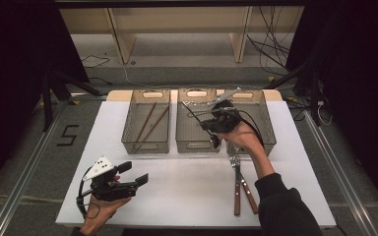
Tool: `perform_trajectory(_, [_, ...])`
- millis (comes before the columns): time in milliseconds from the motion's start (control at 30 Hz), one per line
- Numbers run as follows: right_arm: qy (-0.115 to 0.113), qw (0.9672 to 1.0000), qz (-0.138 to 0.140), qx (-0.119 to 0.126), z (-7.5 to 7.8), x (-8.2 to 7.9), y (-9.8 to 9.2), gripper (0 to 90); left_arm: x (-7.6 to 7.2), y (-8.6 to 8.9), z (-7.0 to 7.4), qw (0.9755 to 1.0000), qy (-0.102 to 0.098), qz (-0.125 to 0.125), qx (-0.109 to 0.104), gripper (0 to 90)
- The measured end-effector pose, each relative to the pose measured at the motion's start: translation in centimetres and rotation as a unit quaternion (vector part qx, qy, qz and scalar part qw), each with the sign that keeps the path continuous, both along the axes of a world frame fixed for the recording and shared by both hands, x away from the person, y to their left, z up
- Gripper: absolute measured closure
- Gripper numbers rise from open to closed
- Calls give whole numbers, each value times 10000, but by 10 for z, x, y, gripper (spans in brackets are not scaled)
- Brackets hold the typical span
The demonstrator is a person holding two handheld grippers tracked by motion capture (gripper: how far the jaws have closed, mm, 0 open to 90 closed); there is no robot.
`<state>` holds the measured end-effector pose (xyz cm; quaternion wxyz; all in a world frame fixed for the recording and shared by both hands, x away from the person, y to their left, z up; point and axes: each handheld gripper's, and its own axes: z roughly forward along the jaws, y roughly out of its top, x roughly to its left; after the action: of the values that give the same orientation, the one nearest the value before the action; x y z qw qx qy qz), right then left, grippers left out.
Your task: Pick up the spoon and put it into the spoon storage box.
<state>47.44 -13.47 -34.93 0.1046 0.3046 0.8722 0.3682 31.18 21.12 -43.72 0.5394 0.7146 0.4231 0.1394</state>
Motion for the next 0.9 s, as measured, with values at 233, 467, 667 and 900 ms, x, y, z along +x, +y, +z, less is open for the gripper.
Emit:
perform_trajectory(233, [-86, 9997, -234, 54, 4, 12, 0, 863, 0, 1, 0, 10000, -39, 31, -20, 171])
perform_trajectory(467, [-100, 9988, -457, 133, 3, 23, -1, 862, 0, 0, 0, 10000, -44, 21, -12, 171])
perform_trajectory(667, [-112, 9981, -572, 208, 3, 29, 1, 863, 0, 0, 0, 10000, -44, 16, -1, 171])
perform_trajectory(900, [-80, 9972, -708, 223, -2, 35, 3, 862, 0, 0, -1, 10000, -47, 3, 16, 171])
